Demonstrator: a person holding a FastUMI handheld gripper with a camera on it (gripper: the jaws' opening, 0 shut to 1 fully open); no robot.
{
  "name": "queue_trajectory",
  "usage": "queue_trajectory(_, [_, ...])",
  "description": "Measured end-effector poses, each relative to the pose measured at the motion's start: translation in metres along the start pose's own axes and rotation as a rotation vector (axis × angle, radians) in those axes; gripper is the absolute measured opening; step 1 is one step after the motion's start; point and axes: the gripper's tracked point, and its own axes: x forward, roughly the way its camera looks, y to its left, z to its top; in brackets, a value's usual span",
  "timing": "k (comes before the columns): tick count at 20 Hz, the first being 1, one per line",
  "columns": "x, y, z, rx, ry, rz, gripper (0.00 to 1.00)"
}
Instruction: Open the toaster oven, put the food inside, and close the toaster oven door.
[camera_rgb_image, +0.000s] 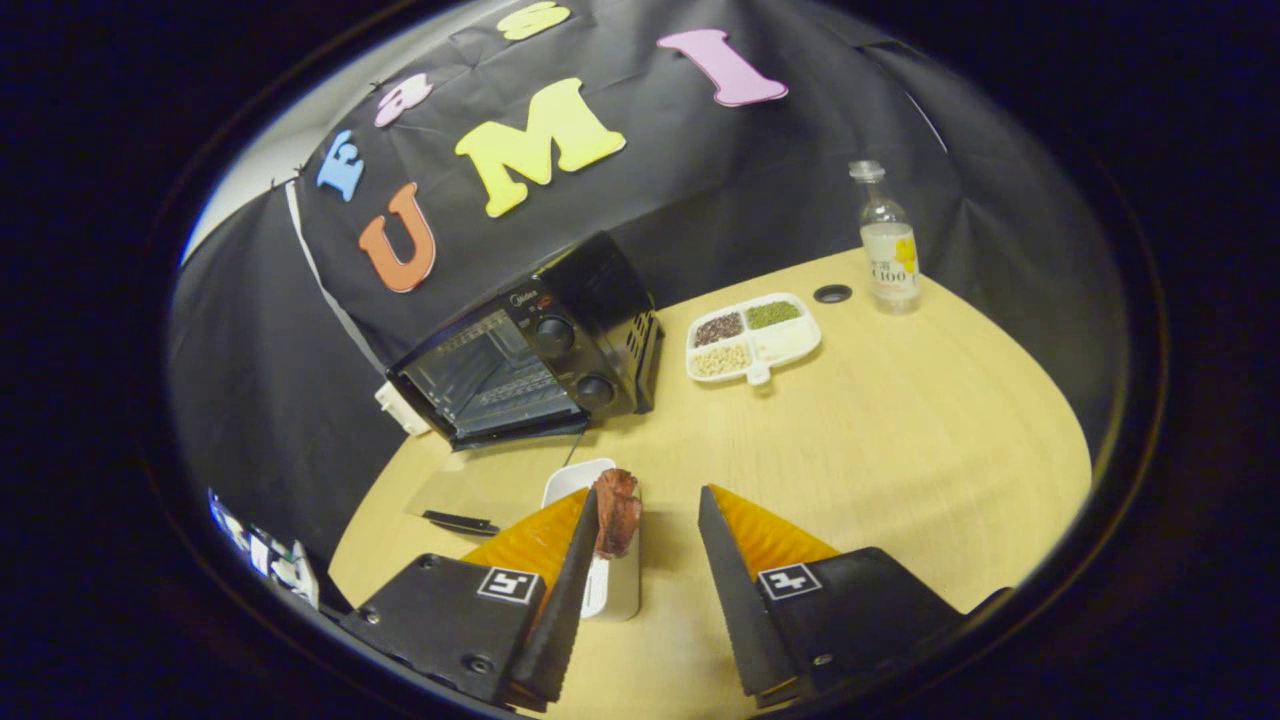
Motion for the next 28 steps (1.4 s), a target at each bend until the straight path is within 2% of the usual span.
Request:
queue_trajectory(4, [0.009, 0.009, -0.015, 0.025, 0.045, 0.079, 0.56])
queue_trajectory(9, [0.006, 0.02, -0.019, 0.055, 0.048, 0.133, 0.16])
queue_trajectory(11, [0.0, 0.026, -0.018, 0.04, 0.034, 0.126, 0.11])
queue_trajectory(17, [-0.028, 0.039, 0.003, -0.105, -0.078, 0.007, 0.09])
queue_trajectory(21, [-0.058, 0.058, 0.03, -0.223, -0.193, -0.107, 0.09])
queue_trajectory(28, [-0.087, 0.125, 0.047, -0.297, -0.319, -0.129, 0.09])
